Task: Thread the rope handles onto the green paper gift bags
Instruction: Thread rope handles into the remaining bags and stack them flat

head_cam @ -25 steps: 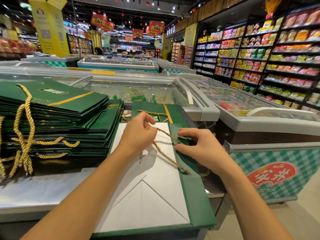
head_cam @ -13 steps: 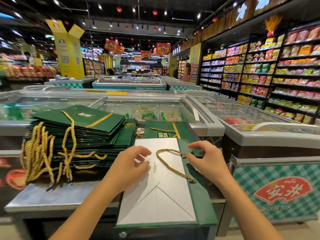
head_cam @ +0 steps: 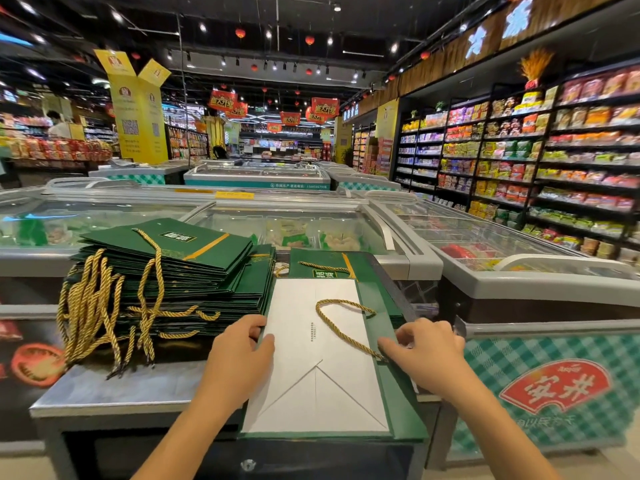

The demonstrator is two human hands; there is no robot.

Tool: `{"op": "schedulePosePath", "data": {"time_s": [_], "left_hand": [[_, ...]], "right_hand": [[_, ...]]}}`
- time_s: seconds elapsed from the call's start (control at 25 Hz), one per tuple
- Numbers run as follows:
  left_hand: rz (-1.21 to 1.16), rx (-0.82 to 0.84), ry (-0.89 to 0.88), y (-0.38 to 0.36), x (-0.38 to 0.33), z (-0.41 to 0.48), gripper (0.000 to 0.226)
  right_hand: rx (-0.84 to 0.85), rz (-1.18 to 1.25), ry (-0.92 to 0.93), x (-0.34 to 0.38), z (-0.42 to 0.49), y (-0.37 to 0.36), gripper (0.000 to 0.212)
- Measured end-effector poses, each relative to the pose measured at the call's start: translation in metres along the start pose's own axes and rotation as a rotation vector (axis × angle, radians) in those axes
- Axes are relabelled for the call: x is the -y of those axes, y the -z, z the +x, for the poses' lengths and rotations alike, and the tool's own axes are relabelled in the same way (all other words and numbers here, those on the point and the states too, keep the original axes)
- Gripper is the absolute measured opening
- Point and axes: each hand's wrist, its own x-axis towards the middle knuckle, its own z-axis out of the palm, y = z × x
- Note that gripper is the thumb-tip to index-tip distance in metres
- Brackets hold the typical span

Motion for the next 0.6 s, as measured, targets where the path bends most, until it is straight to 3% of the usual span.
{"op": "schedulePosePath", "data": {"time_s": [0.24,0.4,0.6], "left_hand": [[-0.610,-0.027,0.086,0.012,-0.034,0.000,0.025],[-0.691,-0.095,0.022,0.019,-0.054,0.008,0.009],[-0.799,-0.123,-0.080,0.033,-0.081,0.024,0.004]], "right_hand": [[-0.088,0.857,-0.021,-0.005,-0.013,0.030,0.013],[-0.091,1.153,-0.038,-0.003,-0.007,0.050,0.015],[-0.139,1.349,0.011,0.007,-0.004,0.079,0.023]]}}
